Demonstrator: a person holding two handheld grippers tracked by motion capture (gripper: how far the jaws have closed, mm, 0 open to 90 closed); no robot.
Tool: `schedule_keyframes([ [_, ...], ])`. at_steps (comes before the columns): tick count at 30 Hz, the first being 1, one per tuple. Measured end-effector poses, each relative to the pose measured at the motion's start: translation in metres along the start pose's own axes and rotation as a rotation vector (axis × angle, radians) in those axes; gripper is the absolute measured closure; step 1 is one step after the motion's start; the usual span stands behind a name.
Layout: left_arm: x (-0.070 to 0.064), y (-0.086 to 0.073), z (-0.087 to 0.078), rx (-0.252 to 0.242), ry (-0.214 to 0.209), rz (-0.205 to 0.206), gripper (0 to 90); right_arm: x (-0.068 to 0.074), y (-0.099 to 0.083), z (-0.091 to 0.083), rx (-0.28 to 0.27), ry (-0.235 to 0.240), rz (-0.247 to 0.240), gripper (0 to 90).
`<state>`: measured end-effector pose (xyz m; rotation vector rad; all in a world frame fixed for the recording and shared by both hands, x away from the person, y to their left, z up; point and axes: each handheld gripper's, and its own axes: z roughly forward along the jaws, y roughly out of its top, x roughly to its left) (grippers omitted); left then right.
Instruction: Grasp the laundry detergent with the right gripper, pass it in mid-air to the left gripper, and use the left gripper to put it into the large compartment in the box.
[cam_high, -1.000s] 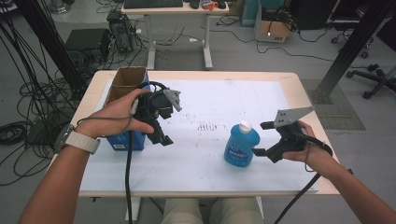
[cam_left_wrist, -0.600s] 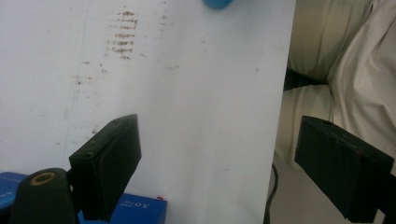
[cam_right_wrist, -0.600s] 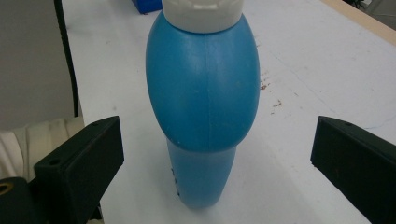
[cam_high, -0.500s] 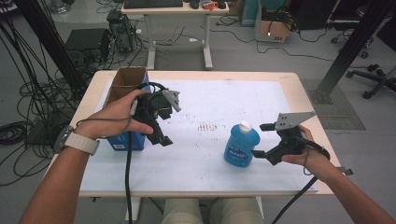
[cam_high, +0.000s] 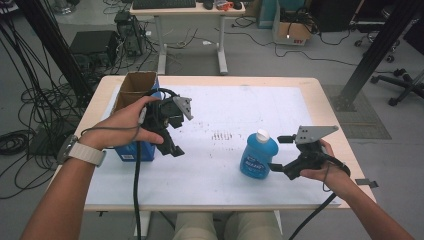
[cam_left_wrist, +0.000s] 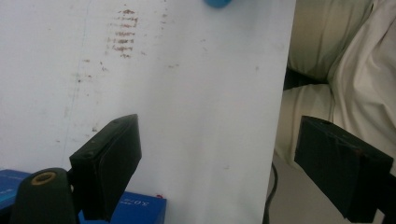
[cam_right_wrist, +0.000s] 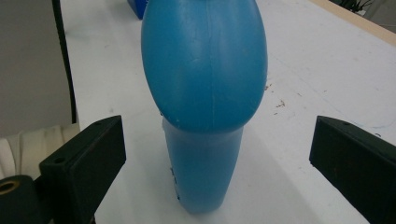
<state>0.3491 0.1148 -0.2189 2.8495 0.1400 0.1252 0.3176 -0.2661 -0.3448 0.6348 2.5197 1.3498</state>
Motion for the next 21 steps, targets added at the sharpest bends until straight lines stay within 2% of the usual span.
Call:
schedule_keyframes([
  [1,0.000,0.000,0.000,-0.001,0.001,0.001,14.9,-0.001,-0.001,0.000,-0.006,0.001,-0.012,3.7],
  [2,0.000,0.000,0.000,-0.001,0.001,0.002,14.9,0.000,-0.002,0.000,-0.006,-0.002,0.003,3.7],
  [5,0.000,0.000,0.001,-0.001,-0.001,0.003,14.9,0.001,-0.005,0.000,-0.014,-0.003,0.007,3.7],
  [7,0.000,0.000,0.001,-0.001,-0.001,0.001,14.9,0.000,-0.007,0.001,-0.021,-0.003,-0.010,3.7],
  [19,-0.001,0.000,0.001,0.001,0.000,-0.003,15.0,0.002,-0.016,0.005,-0.029,-0.002,0.005,4.6],
  [21,-0.001,0.000,0.001,-0.002,0.001,-0.001,15.0,0.003,-0.016,0.005,-0.029,-0.005,0.019,4.6],
])
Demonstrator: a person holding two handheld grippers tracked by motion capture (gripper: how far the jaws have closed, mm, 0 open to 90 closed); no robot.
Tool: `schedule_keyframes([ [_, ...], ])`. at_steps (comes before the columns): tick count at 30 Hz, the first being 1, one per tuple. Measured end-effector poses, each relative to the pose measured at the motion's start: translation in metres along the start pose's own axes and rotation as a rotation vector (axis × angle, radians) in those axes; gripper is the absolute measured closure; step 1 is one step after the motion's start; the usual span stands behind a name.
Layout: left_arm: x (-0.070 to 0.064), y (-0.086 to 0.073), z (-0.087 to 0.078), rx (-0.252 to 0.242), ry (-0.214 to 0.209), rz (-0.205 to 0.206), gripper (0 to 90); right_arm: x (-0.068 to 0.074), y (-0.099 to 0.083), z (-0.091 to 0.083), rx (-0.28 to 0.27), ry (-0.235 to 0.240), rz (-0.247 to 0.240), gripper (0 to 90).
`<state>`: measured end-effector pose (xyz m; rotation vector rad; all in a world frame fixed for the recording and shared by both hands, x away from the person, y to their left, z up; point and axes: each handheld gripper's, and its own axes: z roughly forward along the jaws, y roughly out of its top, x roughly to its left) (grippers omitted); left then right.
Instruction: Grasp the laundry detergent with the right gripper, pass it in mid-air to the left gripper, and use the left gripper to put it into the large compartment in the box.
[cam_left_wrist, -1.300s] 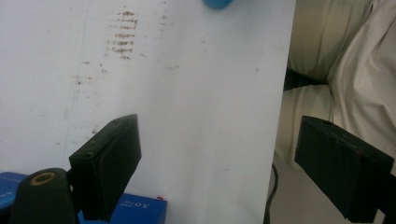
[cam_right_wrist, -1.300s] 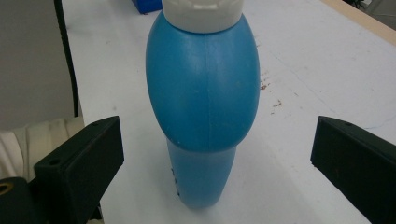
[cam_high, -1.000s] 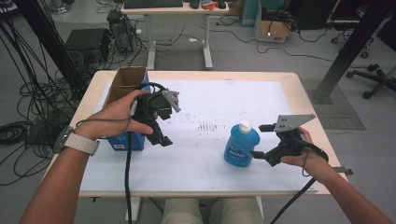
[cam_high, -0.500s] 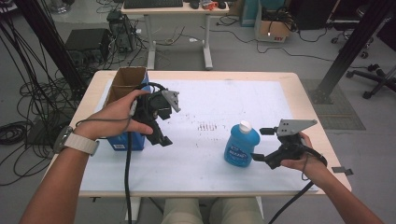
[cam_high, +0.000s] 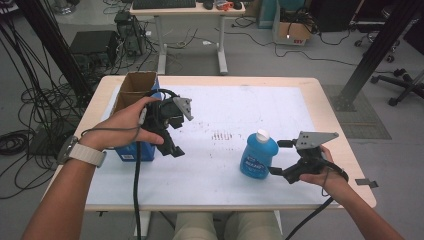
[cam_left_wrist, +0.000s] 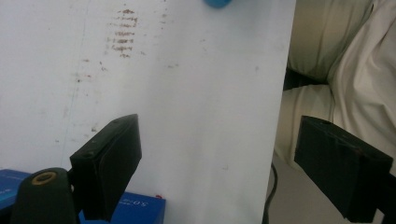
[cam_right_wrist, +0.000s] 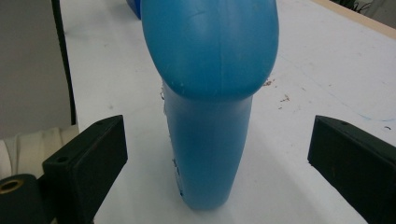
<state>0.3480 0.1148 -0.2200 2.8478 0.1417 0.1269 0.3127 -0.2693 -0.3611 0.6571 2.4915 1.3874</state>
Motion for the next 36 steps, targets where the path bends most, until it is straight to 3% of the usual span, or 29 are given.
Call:
schedule_keyframes([
  [19,-0.001,-0.002,-0.001,0.000,0.004,-0.005,15.1,-0.001,-0.015,0.001,-0.021,0.000,0.011,5.1],
  [36,-0.002,-0.003,0.000,0.000,0.004,-0.007,15.1,0.000,-0.016,0.002,-0.036,-0.007,0.029,3.9],
])
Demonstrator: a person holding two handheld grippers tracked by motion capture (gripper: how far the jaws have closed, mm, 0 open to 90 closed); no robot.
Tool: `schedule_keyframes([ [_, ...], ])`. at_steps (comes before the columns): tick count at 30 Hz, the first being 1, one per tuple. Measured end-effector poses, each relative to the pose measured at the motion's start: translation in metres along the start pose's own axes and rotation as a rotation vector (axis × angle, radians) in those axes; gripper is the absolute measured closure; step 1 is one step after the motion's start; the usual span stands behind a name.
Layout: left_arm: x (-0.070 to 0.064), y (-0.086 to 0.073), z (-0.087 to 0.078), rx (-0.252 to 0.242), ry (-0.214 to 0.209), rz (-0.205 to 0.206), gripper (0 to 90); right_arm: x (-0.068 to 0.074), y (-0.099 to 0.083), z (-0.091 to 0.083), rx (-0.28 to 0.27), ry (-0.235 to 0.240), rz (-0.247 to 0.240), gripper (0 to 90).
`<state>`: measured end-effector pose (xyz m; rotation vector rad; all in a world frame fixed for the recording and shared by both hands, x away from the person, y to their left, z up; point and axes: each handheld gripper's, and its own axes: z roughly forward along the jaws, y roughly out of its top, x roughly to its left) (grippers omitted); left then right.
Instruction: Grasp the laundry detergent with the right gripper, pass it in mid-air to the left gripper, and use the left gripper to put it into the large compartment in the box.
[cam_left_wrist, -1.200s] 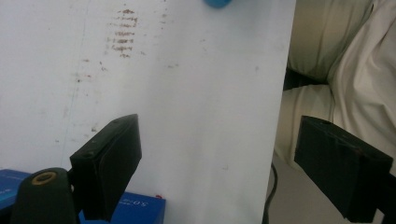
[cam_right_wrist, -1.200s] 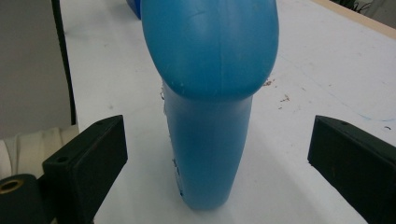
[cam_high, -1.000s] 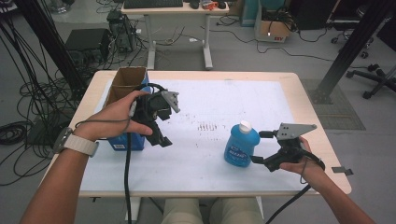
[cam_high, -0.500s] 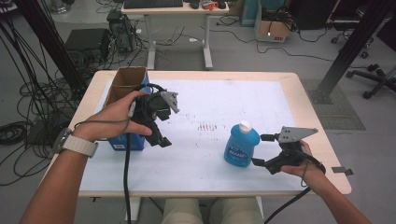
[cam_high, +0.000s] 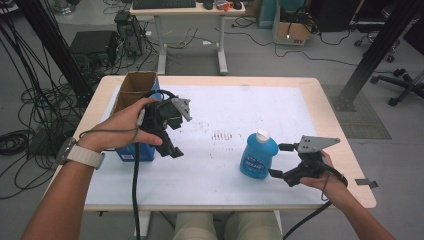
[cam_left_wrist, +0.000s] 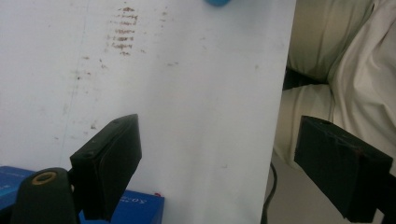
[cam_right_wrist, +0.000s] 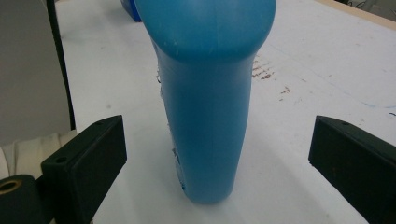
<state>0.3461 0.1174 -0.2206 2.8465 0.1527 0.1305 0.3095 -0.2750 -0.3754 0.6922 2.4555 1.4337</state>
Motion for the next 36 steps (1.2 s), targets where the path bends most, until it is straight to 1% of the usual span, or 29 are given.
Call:
schedule_keyframes([
  [4,0.0004,-0.0001,0.0004,0.001,-0.004,-0.001,15.1,-0.0007,0.0003,-0.0001,-0.005,0.001,0.002,3.8],
  [5,0.0005,-0.0001,0.0002,0.003,-0.004,-0.003,15.1,-0.0001,0.0004,-0.0006,-0.003,0.000,0.012,3.8],
  [6,0.0006,-0.0002,0.0001,0.001,-0.003,-0.001,15.1,-0.0001,0.0007,-0.0006,-0.006,0.000,0.010,3.8],
  [7,0.0005,-0.0002,0.0001,0.001,-0.001,-0.005,15.1,-0.0009,0.0009,0.0000,-0.014,0.002,-0.003,3.8],
  [10,0.0007,0.0000,-0.0002,0.000,0.000,-0.004,15.1,-0.0001,0.0019,-0.0001,-0.016,0.006,-0.002,3.8],
  [11,0.0007,0.0001,-0.0003,0.003,-0.001,-0.005,15.1,0.0004,0.0016,0.0004,-0.029,0.006,0.002,3.8],
  [12,0.0008,0.0002,-0.0003,0.001,0.000,-0.003,15.1,-0.0001,0.0021,-0.0002,-0.014,0.008,-0.003,3.9],
  [13,0.0007,0.0003,-0.0004,0.001,0.001,-0.003,15.1,-0.0002,0.0021,-0.0004,-0.014,0.008,-0.002,3.9],
  [17,0.0009,0.0008,-0.0004,0.005,0.000,-0.001,15.1,-0.0003,0.0019,-0.0005,-0.024,0.007,0.004,3.9],
  [24,0.0010,0.0014,0.0001,0.003,0.000,0.001,15.2,-0.0006,0.0021,-0.0007,-0.017,0.009,0.005,3.8],
  [25,0.0011,0.0013,0.0001,0.002,-0.001,0.000,15.2,0.0000,0.0018,-0.0012,-0.012,0.007,0.016,3.9],
  [26,0.0011,0.0011,-0.0002,0.005,-0.002,-0.001,15.2,-0.0002,0.0017,-0.0009,-0.012,0.007,0.016,3.9],
  [27,0.0011,0.0011,-0.0002,0.005,-0.002,-0.002,15.2,-0.0015,0.0017,0.0003,-0.023,0.011,-0.001,3.9],
  [36,0.0012,0.0009,-0.0003,0.006,-0.001,-0.003,15.2,-0.0015,0.0022,0.0003,-0.023,0.015,0.004,4.1],
])
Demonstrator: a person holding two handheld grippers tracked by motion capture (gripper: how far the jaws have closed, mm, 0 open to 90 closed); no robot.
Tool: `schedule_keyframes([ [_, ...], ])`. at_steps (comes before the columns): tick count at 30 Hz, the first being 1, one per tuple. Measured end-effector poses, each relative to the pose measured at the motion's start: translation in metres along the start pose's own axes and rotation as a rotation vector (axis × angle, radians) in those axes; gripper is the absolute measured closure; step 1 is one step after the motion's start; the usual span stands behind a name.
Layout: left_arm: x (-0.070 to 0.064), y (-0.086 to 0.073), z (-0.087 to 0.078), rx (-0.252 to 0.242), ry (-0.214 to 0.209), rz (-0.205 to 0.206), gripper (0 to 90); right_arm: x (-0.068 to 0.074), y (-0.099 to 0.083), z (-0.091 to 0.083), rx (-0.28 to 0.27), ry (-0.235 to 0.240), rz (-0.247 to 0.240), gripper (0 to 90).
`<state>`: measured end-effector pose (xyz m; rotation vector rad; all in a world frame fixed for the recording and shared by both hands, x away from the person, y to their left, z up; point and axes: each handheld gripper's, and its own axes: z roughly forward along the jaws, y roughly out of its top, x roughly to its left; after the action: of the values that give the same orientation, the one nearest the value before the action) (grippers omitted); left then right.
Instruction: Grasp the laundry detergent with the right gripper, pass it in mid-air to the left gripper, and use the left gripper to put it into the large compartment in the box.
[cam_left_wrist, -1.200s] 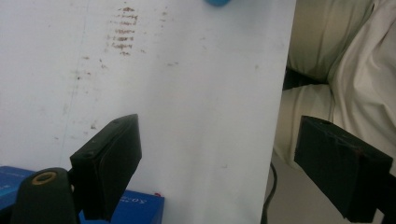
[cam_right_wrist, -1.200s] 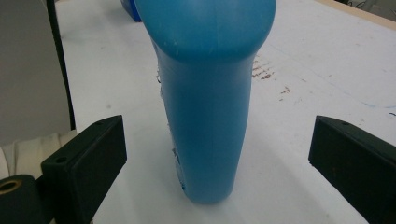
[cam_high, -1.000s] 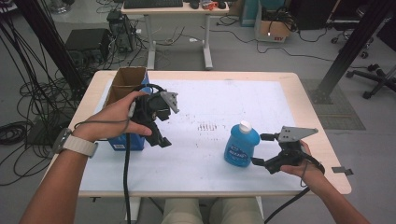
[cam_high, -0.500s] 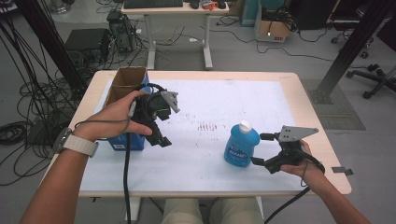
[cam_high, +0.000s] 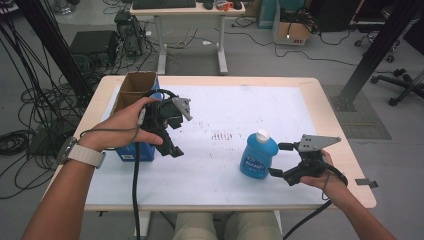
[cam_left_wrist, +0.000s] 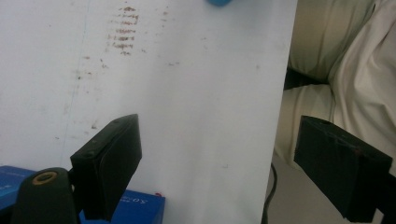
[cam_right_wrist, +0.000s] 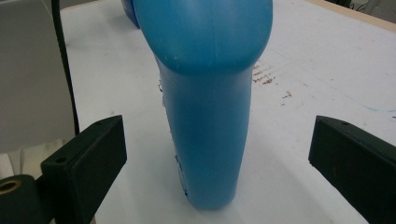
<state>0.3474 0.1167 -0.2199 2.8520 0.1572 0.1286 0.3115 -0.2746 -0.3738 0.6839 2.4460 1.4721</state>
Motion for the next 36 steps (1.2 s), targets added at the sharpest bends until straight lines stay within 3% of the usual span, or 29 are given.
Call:
schedule_keyframes([
  [20,0.0001,-0.0005,0.0004,-0.003,0.005,-0.002,15.5,0.0005,0.0001,0.0001,-0.005,-0.003,-0.002,4.2],
  [21,0.0003,-0.0005,0.0002,0.000,0.003,-0.001,15.5,0.0021,-0.0004,-0.0005,-0.003,-0.007,0.021,4.2],
  [36,0.0004,-0.0018,-0.0002,-0.004,0.008,-0.005,15.5,0.0017,0.0010,0.0001,0.001,-0.004,0.007,4.4],
])
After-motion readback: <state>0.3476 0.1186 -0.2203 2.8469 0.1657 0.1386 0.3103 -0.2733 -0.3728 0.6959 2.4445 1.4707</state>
